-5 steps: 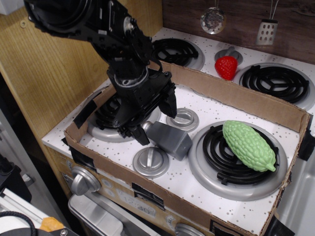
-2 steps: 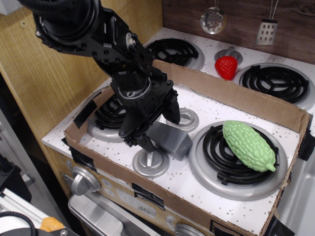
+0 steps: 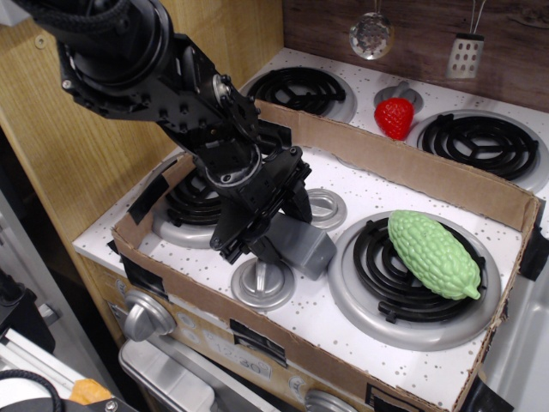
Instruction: Right pepper shaker
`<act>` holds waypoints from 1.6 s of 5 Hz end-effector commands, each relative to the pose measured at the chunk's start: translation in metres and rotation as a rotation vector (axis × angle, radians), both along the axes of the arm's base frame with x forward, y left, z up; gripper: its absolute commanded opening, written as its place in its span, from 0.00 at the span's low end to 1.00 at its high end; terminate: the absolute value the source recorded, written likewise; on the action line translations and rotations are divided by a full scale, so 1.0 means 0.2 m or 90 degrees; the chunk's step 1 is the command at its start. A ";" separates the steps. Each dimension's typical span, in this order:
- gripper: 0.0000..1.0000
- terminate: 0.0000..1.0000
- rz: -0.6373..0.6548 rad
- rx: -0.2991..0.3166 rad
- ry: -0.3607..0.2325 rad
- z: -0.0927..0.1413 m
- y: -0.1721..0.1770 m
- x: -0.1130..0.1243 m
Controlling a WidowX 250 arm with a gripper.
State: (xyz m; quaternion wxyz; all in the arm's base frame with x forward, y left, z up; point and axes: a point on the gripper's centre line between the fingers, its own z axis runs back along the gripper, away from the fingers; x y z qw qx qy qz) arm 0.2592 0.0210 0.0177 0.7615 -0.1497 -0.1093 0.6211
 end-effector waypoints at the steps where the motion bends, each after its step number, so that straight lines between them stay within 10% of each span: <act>1: 0.00 0.00 -0.014 -0.017 0.009 -0.02 0.00 0.05; 6: 0.00 0.00 -0.054 0.354 -0.130 0.25 -0.09 0.10; 8: 0.00 0.00 -0.076 0.558 -0.208 0.24 -0.17 0.12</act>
